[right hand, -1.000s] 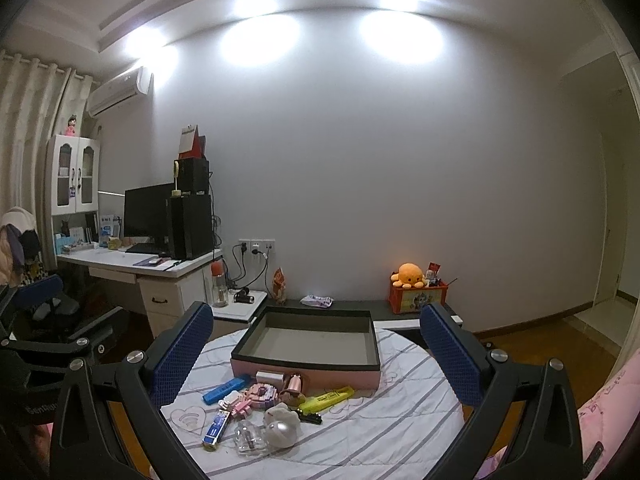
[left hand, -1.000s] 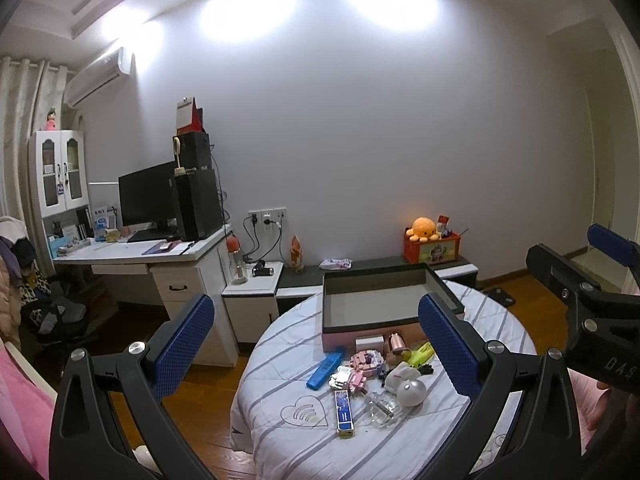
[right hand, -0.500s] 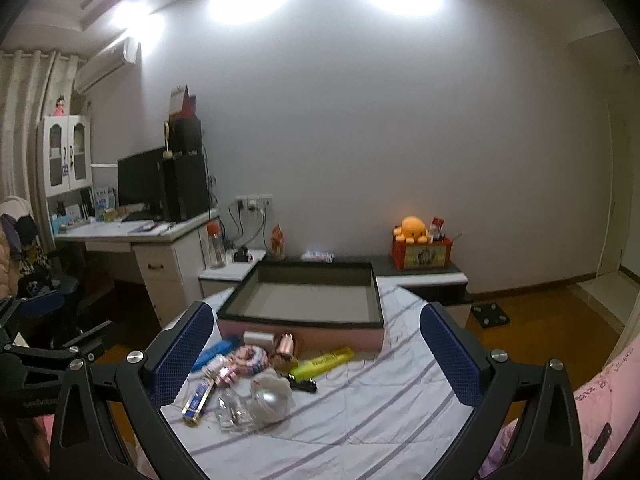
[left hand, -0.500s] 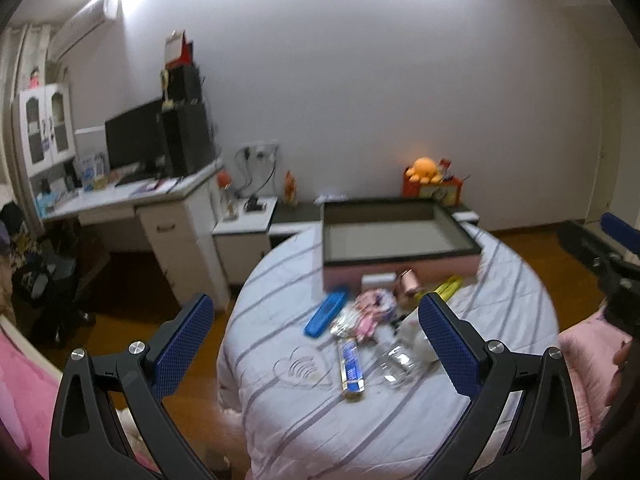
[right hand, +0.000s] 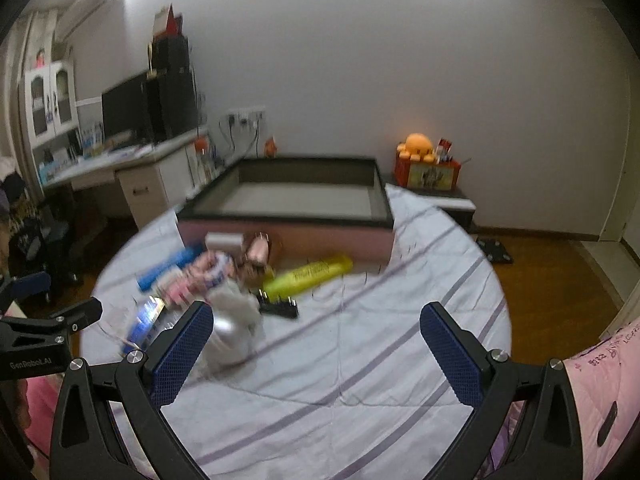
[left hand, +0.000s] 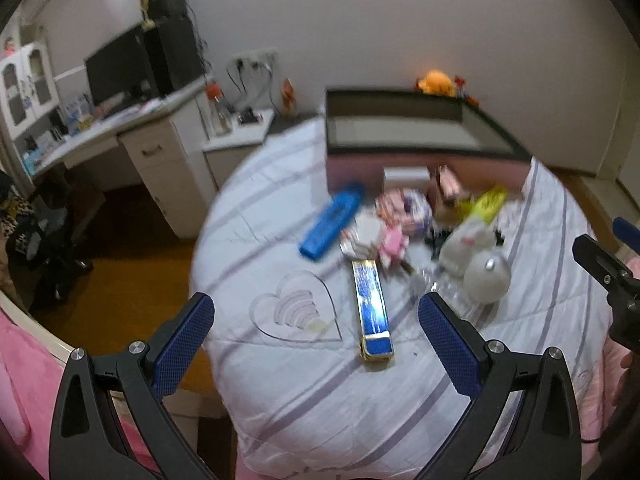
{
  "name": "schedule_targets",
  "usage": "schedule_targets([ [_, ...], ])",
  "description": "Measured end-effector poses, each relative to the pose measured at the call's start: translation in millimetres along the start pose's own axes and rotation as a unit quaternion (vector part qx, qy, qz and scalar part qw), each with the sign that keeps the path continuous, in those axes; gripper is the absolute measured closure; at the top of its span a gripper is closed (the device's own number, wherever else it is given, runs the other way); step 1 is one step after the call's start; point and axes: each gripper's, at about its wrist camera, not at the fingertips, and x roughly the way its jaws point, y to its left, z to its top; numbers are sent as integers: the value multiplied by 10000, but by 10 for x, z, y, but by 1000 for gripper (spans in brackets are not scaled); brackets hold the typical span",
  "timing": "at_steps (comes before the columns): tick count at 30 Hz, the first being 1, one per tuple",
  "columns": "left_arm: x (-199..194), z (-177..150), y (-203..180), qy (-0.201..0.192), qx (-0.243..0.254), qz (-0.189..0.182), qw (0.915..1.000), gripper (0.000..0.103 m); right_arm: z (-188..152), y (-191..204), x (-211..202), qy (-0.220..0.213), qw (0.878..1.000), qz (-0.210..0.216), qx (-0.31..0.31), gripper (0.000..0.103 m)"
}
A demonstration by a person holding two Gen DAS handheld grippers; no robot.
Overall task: Organize rigid objects
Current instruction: 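Grasp the blue-and-gold box with the left tool while the right tool grasps the white rabbit ball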
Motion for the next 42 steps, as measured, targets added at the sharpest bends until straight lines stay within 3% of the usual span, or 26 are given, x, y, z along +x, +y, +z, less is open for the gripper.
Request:
schedule_targets([
  [12, 590, -143, -51, 871, 160, 70, 9961, 0, -199, -74, 468, 641, 9978, 147, 39, 0],
  [17, 663, -171, 57, 812, -132, -345, 9960, 0, -246, -62, 563, 773, 9967, 226, 46, 0],
  [20, 634, -208, 12, 581, 115, -372, 9976, 0, -271, -55, 621, 848, 9960, 268, 60, 0],
  [24, 597, -238, 17, 414, 89, -413, 9982, 0, -290, -55, 659, 885, 9955, 325, 62, 0],
  [29, 619, -169, -7, 492, -14, -315, 9983, 0, -289, -34, 651, 881, 9955, 345, -17, 0],
  [33, 646, -137, -72, 401, 220, -284, 9986, 2, -289, -36, 623, 867, 9956, 351, -40, 0],
  [42, 529, -102, -248, 321, 659, -791, 9942, 73, -263, -2, 542, 798, 9961, 359, -68, 0],
])
